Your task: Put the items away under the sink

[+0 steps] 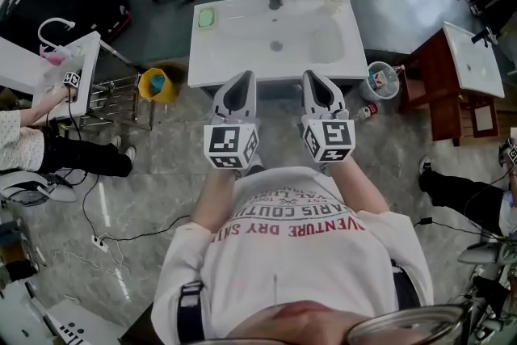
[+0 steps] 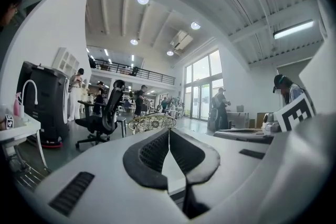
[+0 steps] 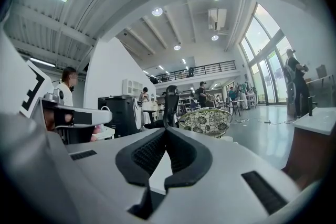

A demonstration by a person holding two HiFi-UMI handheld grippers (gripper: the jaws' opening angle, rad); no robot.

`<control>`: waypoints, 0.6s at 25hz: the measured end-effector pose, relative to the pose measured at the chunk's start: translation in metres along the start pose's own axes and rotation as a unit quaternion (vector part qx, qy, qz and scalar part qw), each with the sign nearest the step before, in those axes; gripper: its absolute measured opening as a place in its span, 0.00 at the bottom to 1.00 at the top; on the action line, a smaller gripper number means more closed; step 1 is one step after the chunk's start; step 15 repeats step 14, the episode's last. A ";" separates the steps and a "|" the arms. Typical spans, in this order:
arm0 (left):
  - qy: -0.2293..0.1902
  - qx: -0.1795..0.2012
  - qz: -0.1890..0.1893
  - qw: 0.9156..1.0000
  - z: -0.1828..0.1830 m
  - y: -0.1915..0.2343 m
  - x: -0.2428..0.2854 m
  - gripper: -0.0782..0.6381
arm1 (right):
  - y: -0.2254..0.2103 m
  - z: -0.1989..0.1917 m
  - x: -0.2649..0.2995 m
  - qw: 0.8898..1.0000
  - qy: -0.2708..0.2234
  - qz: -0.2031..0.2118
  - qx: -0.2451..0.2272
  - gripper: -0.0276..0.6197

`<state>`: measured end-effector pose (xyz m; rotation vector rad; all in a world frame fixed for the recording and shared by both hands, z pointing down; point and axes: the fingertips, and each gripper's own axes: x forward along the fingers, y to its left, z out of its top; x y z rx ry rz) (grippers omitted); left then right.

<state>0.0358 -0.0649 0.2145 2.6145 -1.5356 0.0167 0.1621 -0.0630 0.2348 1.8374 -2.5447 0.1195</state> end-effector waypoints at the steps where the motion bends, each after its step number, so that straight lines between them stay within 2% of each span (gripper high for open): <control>1: 0.002 -0.001 0.001 1.000 -0.001 0.001 0.001 0.15 | 0.000 -0.001 0.001 1.000 0.000 0.001 0.002 0.08; 15: 0.013 -0.003 0.005 1.000 -0.010 0.013 0.010 0.15 | 0.000 -0.009 0.013 1.000 0.010 0.007 0.008 0.08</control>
